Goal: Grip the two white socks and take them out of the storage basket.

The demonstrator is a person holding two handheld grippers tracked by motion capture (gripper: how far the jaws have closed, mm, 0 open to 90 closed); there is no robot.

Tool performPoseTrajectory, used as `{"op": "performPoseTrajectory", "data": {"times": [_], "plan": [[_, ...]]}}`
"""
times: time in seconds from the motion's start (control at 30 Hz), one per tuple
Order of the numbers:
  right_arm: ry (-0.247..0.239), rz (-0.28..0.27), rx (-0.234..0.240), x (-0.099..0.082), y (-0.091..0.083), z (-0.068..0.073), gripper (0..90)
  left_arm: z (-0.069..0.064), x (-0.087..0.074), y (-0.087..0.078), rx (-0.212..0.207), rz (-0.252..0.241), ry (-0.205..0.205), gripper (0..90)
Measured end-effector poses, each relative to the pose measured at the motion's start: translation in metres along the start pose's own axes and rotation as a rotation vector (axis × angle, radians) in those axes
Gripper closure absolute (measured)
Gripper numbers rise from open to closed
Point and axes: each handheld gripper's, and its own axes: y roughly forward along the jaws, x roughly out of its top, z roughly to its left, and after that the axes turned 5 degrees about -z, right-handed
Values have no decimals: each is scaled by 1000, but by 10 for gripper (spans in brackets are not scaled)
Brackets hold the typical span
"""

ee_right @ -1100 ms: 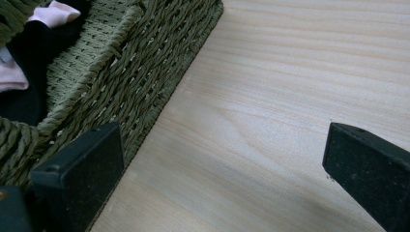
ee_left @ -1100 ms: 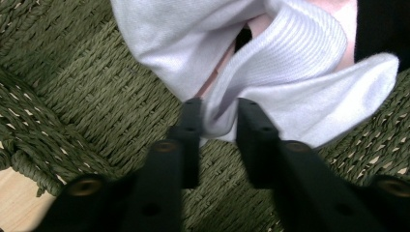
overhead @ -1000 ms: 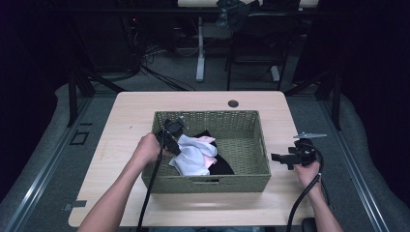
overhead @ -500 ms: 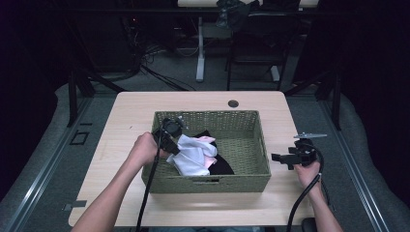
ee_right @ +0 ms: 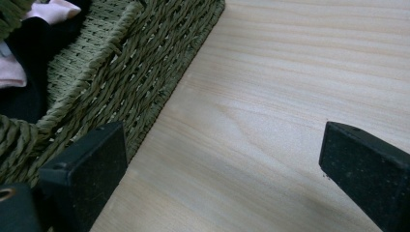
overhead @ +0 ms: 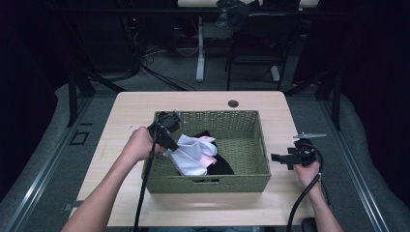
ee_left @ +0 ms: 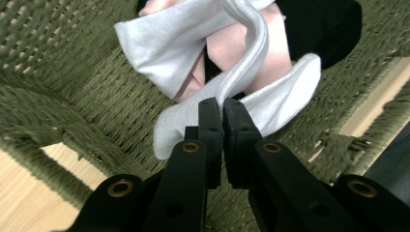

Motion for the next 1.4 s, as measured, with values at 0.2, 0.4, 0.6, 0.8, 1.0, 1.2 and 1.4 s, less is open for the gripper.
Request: {"op": "performPoseTrajectory", "data": {"times": [0.2,0.4,0.6,0.8,1.0,1.2,1.4], "plan": [[-7,6,13,0,1,0,26,-1,0,-16,7,-8,17,875],[0,8,6,0,1,0,26,-2,-1,-27,5,-22,19,875],[2,9,11,0,1,0,25,-4,0,-43,14,-51,28,875],[2,9,12,0,1,-1,25,-5,2,-59,32,-74,31,875],[3,8,14,0,1,0,24,-4,2,-71,45,-92,31,875],[9,5,21,-1,2,-1,23,-2,3,-82,59,-110,28,876],[9,10,18,-1,2,-2,22,0,5,-93,75,-135,19,876]]}}
